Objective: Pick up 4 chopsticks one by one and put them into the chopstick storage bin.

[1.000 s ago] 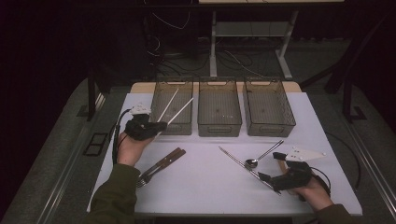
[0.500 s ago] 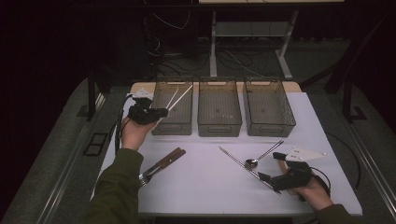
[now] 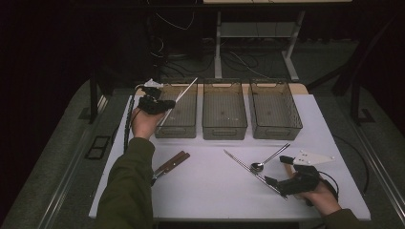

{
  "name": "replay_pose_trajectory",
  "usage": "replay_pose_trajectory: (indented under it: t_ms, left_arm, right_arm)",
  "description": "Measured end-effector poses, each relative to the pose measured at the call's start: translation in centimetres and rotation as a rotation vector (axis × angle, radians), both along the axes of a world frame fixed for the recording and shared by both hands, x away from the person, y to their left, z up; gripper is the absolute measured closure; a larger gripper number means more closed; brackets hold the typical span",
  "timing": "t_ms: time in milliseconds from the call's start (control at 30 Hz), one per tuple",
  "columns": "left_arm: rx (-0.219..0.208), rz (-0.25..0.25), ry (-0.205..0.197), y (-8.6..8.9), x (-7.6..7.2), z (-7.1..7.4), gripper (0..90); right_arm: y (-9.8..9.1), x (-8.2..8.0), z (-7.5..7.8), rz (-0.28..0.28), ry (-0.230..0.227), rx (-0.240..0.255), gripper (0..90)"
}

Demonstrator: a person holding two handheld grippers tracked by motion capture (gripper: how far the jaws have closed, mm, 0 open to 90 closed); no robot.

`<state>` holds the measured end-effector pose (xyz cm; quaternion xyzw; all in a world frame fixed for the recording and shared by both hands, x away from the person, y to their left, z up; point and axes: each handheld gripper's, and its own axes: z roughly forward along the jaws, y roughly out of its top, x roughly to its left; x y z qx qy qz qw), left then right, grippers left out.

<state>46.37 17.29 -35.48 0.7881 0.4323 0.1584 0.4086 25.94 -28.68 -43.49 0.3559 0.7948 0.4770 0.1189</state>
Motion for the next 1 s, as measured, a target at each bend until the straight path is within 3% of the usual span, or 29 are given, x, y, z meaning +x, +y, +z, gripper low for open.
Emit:
replay_pose_trajectory:
  t_ms: [500,733,1000]
  left_arm:
    - [0.034,0.064,0.031,-1.3,2.5,-2.3,84.2]
    - [0.076,0.080,0.050,-1.8,2.9,-3.1,84.1]
    - [0.088,0.096,0.062,-1.8,3.0,-3.2,83.2]
  right_arm:
    - [-0.1,-0.1,0.1,0.003,0.001,0.006,0.9]
    - [-0.1,-0.1,0.1,0.005,0.000,0.010,0.9]
    - [0.0,-0.2,0.1,0.008,0.001,0.010,0.9]
